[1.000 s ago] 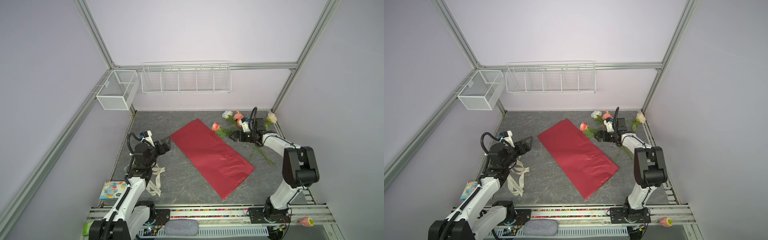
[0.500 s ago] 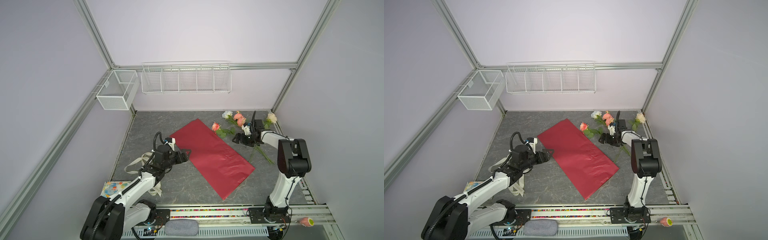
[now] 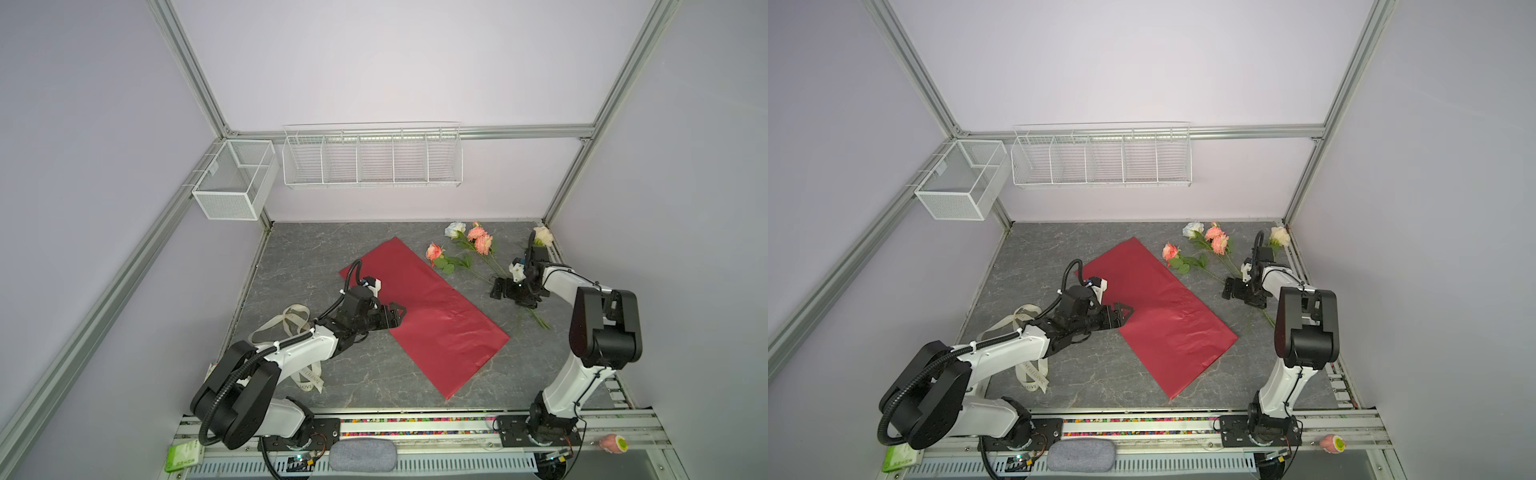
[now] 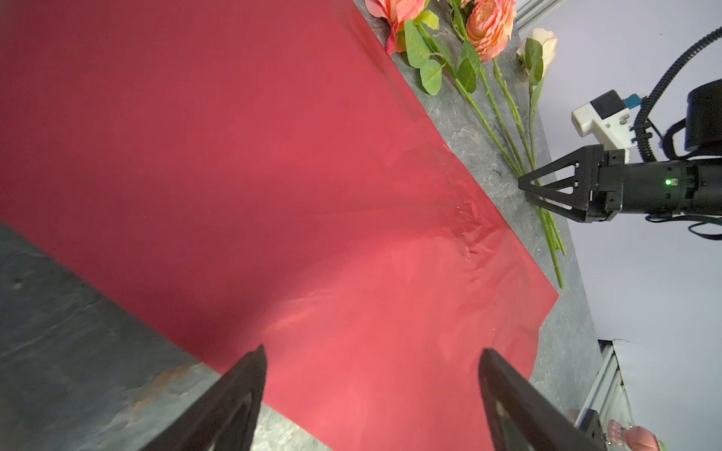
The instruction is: Tie the bouquet of fake flowers
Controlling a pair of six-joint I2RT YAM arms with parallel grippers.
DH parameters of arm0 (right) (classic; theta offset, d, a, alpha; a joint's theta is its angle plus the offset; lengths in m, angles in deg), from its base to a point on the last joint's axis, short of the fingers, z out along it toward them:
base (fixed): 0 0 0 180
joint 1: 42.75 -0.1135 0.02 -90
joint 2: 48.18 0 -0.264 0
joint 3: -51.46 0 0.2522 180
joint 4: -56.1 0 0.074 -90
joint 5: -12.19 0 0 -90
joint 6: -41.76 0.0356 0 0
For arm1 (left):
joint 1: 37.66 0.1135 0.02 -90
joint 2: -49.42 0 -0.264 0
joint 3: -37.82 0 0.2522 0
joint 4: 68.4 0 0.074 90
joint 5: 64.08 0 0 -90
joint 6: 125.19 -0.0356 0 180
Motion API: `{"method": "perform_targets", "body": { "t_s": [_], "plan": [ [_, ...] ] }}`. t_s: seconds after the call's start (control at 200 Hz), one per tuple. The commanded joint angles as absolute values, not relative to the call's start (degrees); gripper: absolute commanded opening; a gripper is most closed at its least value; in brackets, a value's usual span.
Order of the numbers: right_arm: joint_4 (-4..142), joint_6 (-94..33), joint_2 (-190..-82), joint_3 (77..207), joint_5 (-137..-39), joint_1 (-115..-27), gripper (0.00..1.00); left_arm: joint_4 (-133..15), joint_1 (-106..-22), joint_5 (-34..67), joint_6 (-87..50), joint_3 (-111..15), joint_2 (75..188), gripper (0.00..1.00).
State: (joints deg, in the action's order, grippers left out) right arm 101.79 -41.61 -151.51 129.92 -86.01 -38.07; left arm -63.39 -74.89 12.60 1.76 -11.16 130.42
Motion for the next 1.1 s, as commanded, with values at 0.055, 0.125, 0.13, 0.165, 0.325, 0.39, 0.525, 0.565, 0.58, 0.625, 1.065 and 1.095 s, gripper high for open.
{"method": "perform_targets", "body": {
  "t_s": [0.055, 0.125, 0.13, 0.165, 0.325, 0.39, 0.525, 0.565, 0.58, 0.625, 1.065, 1.095],
  "plan": [
    [106.86, -43.04, -148.49, 127.69, -77.27, -37.09, 1.0, -64.42, -76.08, 13.41, 3.9, -12.02, 132.31, 0.84],
    [106.4, -42.73, -148.38, 126.7, -75.27, -35.65, 0.98, -64.57, -76.16, 13.61, 4.24, -11.71, 132.37, 0.84],
    [106.37, -42.72, -148.38, 126.59, -75.35, -35.51, 0.98, -64.52, -76.16, 13.66, 4.21, -11.67, 132.34, 0.84],
    [105.93, -42.69, -148.13, 126.24, -76.53, -34.65, 0.98, -64.28, -76.16, 14.06, 4.38, -11.54, 132.31, 0.84],
    [104.13, -42.61, -140.73, 124.64, -85.11, -35.8, 0.98, -60.49, -76.16, 17.92, 5.2, -11.72, 131.77, 0.83],
    [102.37, -42.57, -136.97, 123.36, -91.54, -37.54, 0.98, -59.93, -76.16, 19.4, 6.2, -11.3, 131.33, 0.83],
    [101.75, -42.55, -135.58, 123.25, -97.54, -42.92, 0.93, -58.9, -76.16, 21.44, 8.16, -11.0, 131.28, 0.82],
    [101.46, -43.02, -136.32, 123.68, -98.62, -44.32, 0.9, -59.19, -76.1, 21.14, 8.6, -11.05, 131.51, 0.82],
    [101.12, -43.31, -136.65, 123.81, -99.5, -44.75, 0.9, -59.14, -76.07, 20.91, 8.74, -11.15, 131.63, 0.82],
    [100.22, -43.49, -137.95, 124.6, -100.13, -46.06, 0.89, -58.29, -76.07, 20.38, 8.93, -11.87, 132.07, 0.82],
    [98.36, -38.87, -160.9, 145.22, -100.49, -49.46, 0.91, -54.89, -76.07, 18.04, 9.02, -15.09, 134.06, 0.82],
    [97.97, -38.71, -161.85, 145.89, -100.95, -49.46, 0.92, -54.66, -76.07, 18.2, 9.13, -15.14, 134.08, 0.82]
  ]
}}
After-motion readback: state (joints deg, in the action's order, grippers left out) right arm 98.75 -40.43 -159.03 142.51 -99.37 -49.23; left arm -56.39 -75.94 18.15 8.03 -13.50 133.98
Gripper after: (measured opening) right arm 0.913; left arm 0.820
